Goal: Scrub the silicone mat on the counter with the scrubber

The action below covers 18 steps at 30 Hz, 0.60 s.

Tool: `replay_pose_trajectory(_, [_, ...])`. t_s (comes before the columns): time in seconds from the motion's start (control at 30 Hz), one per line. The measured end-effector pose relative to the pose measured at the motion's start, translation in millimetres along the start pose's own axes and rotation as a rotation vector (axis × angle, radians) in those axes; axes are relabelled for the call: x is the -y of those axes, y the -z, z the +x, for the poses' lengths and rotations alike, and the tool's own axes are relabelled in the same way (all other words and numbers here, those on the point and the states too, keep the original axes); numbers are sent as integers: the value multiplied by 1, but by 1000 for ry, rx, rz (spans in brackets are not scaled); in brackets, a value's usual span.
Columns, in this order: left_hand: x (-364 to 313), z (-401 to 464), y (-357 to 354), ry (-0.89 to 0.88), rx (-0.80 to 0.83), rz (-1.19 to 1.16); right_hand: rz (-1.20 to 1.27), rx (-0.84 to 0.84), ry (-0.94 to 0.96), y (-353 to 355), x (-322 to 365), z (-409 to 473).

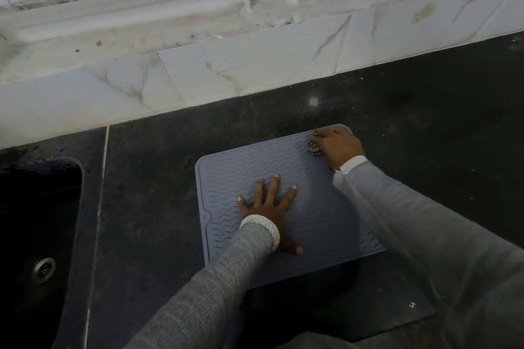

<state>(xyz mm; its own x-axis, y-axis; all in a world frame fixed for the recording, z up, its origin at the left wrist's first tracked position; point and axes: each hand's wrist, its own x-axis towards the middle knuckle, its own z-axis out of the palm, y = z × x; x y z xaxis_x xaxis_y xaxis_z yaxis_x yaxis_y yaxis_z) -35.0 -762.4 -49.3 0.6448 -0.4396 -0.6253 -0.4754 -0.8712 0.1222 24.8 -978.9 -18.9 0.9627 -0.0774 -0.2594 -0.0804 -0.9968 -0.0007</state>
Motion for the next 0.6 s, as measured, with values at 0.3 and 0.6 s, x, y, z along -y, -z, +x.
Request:
replay_pose_trajectory(0.3, [-2, -2, 4, 2, 19, -2, 1, -61, -36, 3, 6, -1])
replay_pose_trajectory(0.6, [2, 0, -2, -5, -7, -13, -50, -10, -53, -5, -27, -8])
